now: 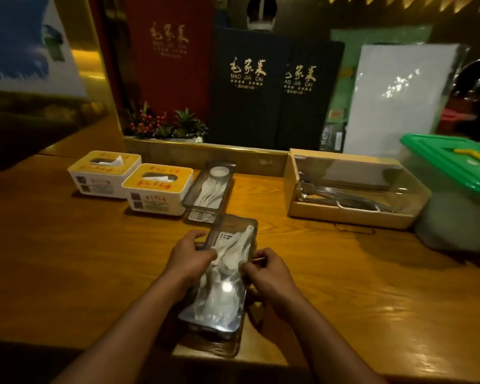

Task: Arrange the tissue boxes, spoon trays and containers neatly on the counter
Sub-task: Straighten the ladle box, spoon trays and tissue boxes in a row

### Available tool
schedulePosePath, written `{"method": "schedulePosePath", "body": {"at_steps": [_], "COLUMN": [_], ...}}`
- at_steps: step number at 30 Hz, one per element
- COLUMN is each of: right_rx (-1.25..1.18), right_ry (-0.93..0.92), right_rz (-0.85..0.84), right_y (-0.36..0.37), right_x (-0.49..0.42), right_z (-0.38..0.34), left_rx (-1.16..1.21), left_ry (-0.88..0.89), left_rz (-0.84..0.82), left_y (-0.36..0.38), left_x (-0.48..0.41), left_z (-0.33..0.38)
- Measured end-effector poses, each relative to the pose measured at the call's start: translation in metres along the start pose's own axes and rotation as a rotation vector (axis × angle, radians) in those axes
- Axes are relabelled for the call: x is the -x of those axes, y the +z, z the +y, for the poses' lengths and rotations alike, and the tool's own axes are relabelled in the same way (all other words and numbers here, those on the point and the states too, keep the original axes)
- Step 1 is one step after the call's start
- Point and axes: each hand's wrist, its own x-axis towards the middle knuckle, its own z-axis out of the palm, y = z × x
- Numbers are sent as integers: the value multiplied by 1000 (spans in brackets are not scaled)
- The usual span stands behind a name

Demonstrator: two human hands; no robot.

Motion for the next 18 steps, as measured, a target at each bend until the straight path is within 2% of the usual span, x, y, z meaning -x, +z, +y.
{"method": "schedulePosePath", "body": {"at_steps": [4,10,14,18], "right_rx": [37,27,-37,-34], "right_ry": [-36,-49,-31,-78], "right_rz": [122,171,193,191], "right_y": [-2,-24,-41,-58], "right_x": [-5,-35,-66,-98], "right_z": [-4,-11,-17,-24], "left_rx": [62,138,92,-87], "left_ry": [13,64,138,220], "left_rz": [-27,-137,-263,-362], "left_y": [12,36,52,61], "left_x": [-6,-28,-47,-75], "left_z": [3,16,24,30]}}
